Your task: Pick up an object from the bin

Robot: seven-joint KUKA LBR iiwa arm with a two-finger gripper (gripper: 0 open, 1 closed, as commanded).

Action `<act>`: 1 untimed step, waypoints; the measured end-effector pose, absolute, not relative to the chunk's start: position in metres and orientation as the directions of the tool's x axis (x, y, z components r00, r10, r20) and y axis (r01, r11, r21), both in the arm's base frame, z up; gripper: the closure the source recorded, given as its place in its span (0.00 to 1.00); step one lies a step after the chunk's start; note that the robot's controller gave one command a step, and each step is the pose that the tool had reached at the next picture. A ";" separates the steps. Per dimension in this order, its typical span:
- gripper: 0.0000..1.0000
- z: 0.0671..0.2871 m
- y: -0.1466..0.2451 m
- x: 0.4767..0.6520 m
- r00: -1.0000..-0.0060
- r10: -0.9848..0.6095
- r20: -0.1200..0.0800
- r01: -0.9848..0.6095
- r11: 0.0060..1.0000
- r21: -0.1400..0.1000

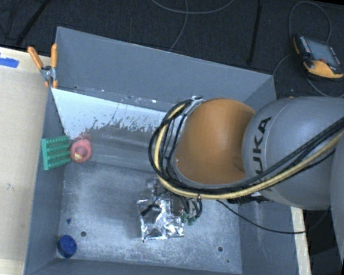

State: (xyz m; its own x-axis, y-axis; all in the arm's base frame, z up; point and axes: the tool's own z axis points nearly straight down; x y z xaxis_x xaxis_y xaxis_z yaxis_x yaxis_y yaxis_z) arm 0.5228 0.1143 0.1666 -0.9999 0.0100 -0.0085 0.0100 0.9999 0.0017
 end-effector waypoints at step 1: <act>1.00 0.289 0.114 0.546 -1.000 0.001 -0.010 0.000 1.000 0.002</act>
Offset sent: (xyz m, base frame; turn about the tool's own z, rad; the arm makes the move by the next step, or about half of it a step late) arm 0.0214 -0.0015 0.1179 -0.0103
